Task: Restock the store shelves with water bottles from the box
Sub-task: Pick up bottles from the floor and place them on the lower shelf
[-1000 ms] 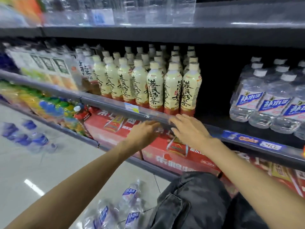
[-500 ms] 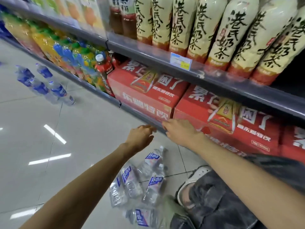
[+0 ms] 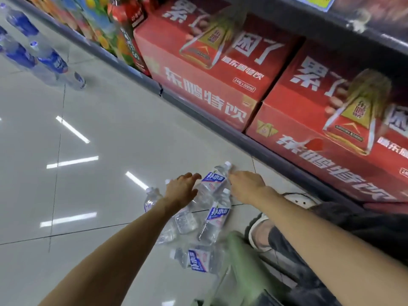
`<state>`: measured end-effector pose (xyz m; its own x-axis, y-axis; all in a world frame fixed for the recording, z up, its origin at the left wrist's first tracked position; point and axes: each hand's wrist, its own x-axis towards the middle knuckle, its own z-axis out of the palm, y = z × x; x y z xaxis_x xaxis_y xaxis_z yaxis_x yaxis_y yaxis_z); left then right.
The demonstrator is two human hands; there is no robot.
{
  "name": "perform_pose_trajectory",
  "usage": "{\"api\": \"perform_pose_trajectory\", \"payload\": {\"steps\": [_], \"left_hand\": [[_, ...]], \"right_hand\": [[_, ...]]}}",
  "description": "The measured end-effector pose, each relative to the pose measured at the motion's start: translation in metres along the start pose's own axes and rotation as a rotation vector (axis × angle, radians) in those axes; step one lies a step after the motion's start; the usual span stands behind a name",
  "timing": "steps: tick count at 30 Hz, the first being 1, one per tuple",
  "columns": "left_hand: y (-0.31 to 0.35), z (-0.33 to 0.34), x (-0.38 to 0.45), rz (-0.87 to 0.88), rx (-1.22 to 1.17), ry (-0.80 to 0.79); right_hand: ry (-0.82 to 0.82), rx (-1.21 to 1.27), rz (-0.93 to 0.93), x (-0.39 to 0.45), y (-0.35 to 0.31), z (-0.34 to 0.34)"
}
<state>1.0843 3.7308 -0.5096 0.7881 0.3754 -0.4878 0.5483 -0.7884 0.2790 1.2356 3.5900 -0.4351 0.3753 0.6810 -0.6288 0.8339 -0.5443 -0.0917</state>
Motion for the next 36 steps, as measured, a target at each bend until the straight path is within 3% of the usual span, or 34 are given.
{"api": "perform_pose_trajectory", "payload": {"steps": [9,22,31,36], "left_hand": [[0.012,0.045,0.039,-0.038,-0.173,0.053],[0.04,0.064,0.078,-0.09,-0.235,-0.054],[0.013,0.048,0.067,-0.146,-0.515,0.181],[0.013,0.04,0.056,-0.167,-0.658,0.252]], "right_hand": [[-0.142,0.113,0.061,0.018,-0.006,0.072],[-0.22,0.332,0.252,0.034,-0.007,0.112],[-0.255,0.852,0.52,0.059,-0.034,0.146],[-0.159,0.886,0.59,0.075,-0.045,0.154]]}}
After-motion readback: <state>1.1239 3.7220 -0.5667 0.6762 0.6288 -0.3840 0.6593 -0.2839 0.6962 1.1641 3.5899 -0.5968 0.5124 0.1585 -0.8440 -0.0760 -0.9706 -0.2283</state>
